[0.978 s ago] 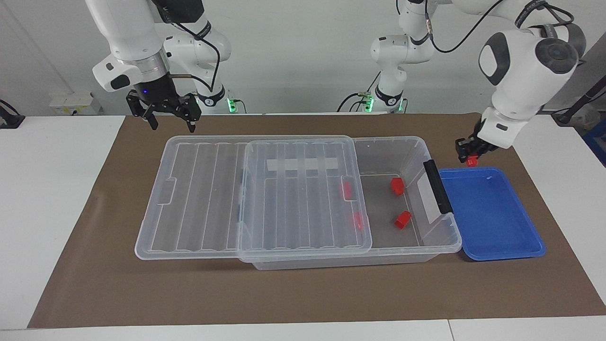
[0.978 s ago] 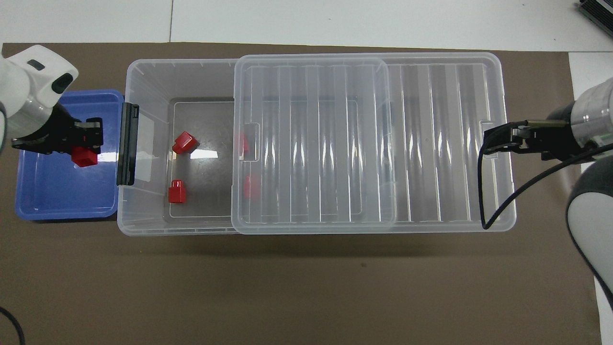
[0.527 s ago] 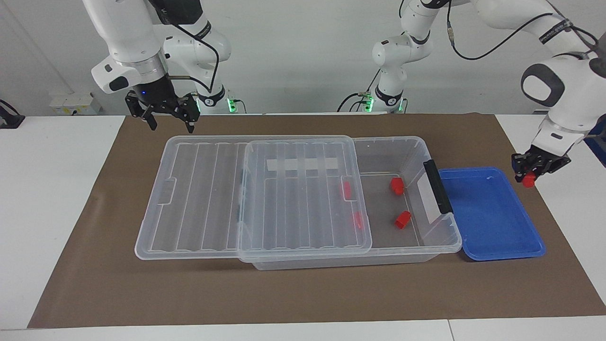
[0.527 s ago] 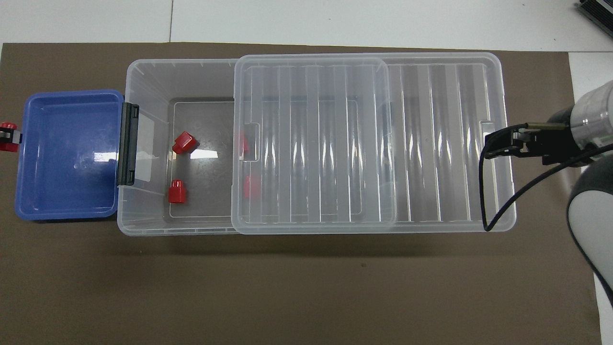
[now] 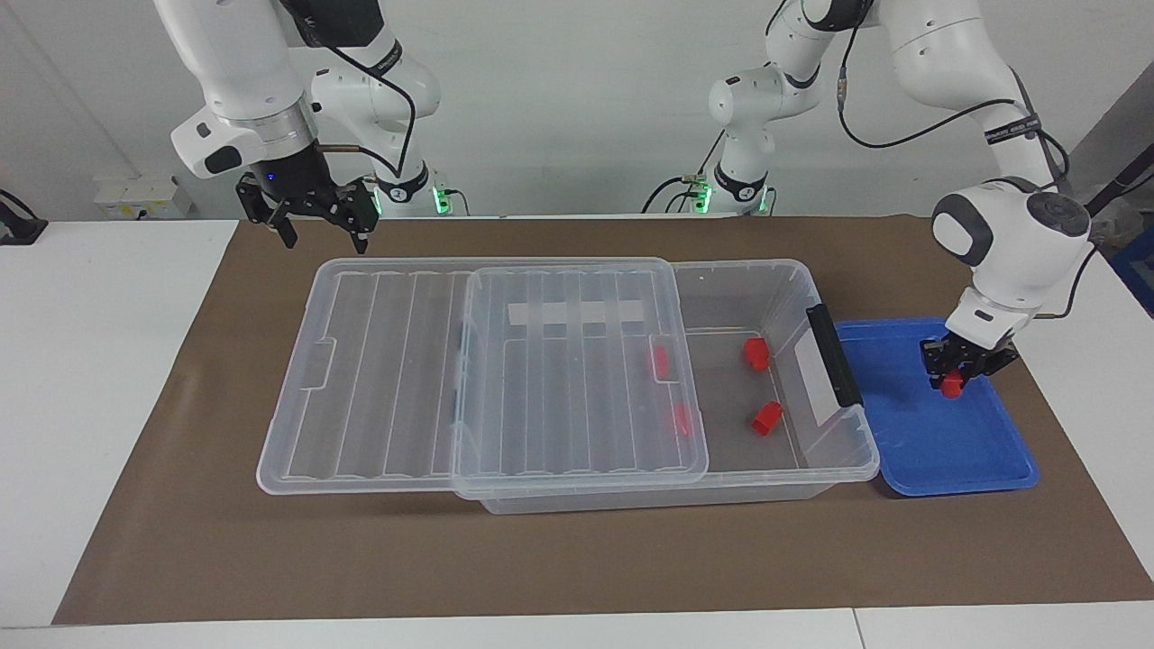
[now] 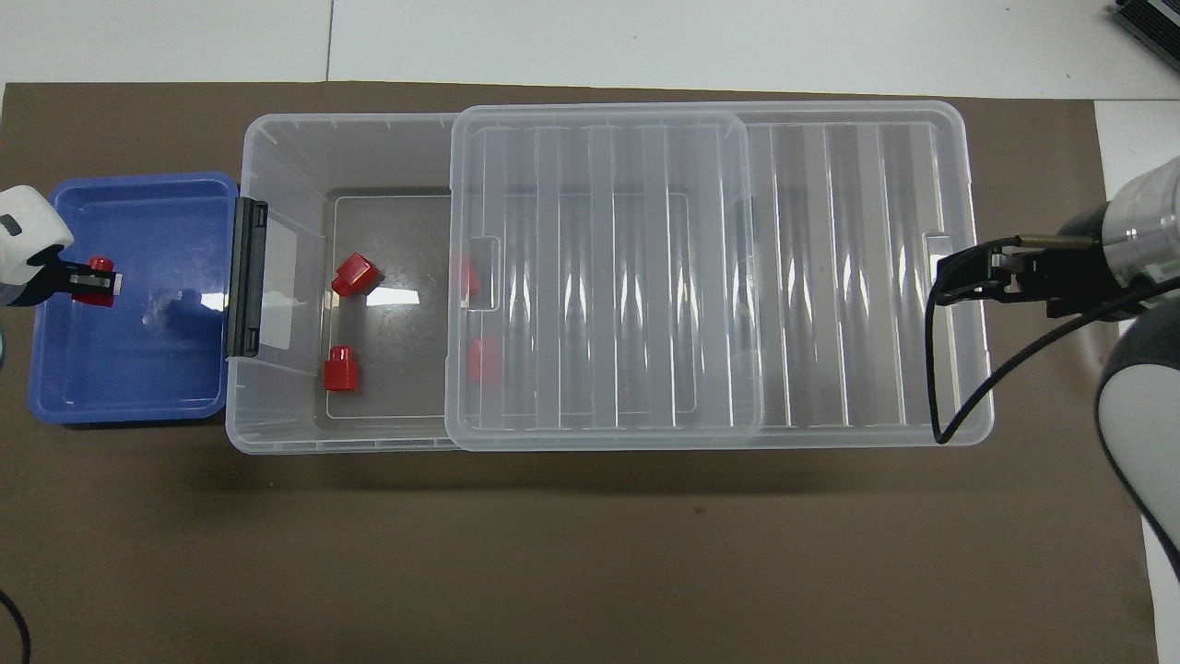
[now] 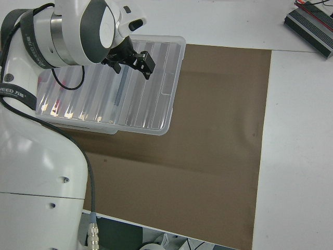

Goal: Place red block in blue tray from box
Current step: 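Lower the red block into the blue tray and open the left gripper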

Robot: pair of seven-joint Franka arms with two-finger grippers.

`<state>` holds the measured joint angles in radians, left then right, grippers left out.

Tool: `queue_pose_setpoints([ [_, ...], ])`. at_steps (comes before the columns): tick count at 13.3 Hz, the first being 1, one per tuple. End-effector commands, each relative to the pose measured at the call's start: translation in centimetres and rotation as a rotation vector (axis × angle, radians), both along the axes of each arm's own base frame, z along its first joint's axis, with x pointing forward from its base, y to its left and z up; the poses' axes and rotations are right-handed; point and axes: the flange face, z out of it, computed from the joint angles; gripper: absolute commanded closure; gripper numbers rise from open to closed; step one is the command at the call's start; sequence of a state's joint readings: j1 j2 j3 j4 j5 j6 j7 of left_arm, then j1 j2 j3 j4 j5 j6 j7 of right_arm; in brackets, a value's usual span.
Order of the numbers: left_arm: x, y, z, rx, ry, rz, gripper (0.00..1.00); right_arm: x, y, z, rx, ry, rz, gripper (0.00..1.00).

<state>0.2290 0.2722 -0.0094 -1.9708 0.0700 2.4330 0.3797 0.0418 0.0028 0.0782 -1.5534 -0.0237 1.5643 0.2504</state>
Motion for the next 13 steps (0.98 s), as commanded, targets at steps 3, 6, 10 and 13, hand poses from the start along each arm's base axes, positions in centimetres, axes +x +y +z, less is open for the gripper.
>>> queue_pose_setpoints([
  [3, -1.1, 0.9, -3.5, -0.002, -0.021, -0.014, 1.0, -0.3, -0.3, -0.1, 0.011, 0.013, -0.008, 0.0],
  [6, -0.8, 0.6, -5.2, -0.005, -0.024, -0.014, 1.0, -0.3, -0.5, -0.1, 0.011, 0.015, -0.012, 0.0],
  [10, -0.7, -0.4, -5.4, -0.019, -0.023, -0.001, 1.0, -0.3, -0.5, -0.1, 0.013, 0.013, -0.012, 0.0],
  [13, -0.6, -1.9, -5.7, -0.053, -0.024, 0.04, 1.0, -0.3, -0.4, -0.1, 0.011, 0.014, -0.009, 0.0],
])
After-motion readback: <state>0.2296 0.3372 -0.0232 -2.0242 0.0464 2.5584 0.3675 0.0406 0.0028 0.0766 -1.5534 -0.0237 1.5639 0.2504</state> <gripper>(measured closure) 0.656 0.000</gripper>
